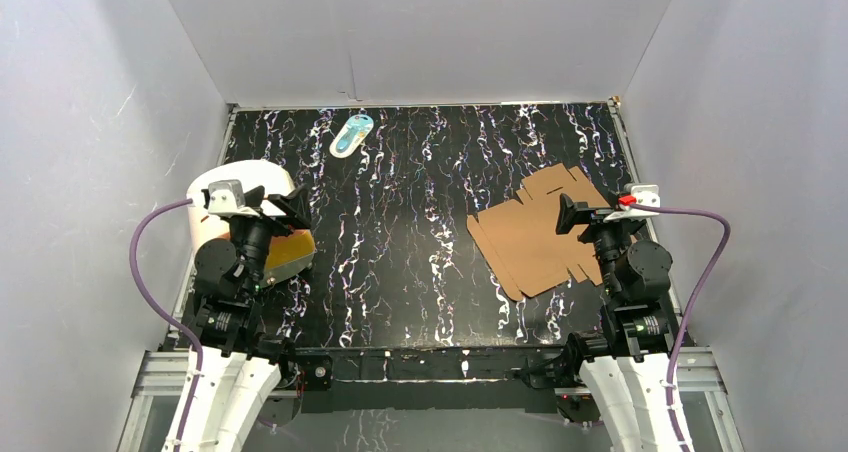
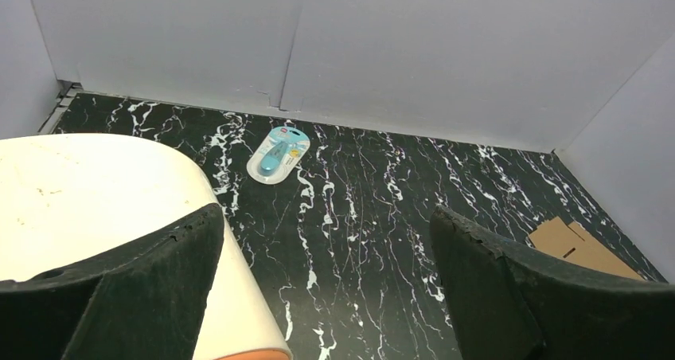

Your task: Fold the paper box

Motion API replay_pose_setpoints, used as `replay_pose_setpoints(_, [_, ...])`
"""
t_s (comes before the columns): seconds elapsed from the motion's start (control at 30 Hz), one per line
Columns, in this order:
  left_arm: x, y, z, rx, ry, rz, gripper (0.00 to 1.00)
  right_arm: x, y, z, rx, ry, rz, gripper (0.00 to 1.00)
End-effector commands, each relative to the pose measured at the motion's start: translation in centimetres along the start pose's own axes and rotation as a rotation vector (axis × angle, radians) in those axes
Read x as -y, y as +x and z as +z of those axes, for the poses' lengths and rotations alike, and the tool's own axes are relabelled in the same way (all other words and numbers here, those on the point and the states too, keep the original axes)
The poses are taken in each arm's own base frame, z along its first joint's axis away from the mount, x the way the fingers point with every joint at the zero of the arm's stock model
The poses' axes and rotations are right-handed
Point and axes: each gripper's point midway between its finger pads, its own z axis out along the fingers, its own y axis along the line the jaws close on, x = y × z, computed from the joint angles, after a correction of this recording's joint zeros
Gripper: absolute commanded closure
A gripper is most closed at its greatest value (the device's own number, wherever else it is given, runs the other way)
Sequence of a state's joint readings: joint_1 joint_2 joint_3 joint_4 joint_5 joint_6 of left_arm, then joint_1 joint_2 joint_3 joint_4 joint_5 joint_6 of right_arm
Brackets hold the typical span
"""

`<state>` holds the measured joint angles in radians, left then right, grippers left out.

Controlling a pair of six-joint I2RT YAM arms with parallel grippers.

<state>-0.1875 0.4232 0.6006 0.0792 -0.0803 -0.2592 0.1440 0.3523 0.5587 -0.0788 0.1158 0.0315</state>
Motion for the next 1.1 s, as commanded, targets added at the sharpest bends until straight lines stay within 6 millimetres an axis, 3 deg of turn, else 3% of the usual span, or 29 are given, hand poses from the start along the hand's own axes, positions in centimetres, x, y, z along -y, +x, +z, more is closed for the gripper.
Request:
replay_pose_setpoints(0.0, [1.3, -1.7, 0.2, 0.037, 0.057, 0.002, 0.02, 0.1, -1.6, 0.1, 0.071, 0.005, 0.016, 0.01])
replay_pose_setpoints(0.17, [1.7, -0.2, 0.8, -0.057, 0.072, 0.011, 0.02, -0.2, -1.6, 0.0, 0.069, -0.011, 0.021, 0.01])
replay_pose_setpoints(0.47, [5.1, 2.2, 2.1, -0.225, 0.236, -0.051, 0.02, -0.4, -1.7, 0.0, 0.073, -0.018, 0.024, 0.02])
replay_pose_setpoints(0.7, [7.8, 5.3, 2.2, -0.407, 0.393, -0.113, 0.02, -0.5, -1.8, -0.1, 0.076, -0.024, 0.028, 0.01])
replay_pose_setpoints(0.9, [8.8, 9.3, 2.7, -0.562, 0.405, -0.214, 0.02, -0.4, -1.8, -0.2, 0.082, -0.019, 0.028, 0.01])
replay_pose_setpoints(1.07, [8.9, 14.3, 2.4, -0.699, 0.313, -0.235, 0.02, -0.2, -1.9, -0.3, 0.088, -0.011, 0.028, 0.01])
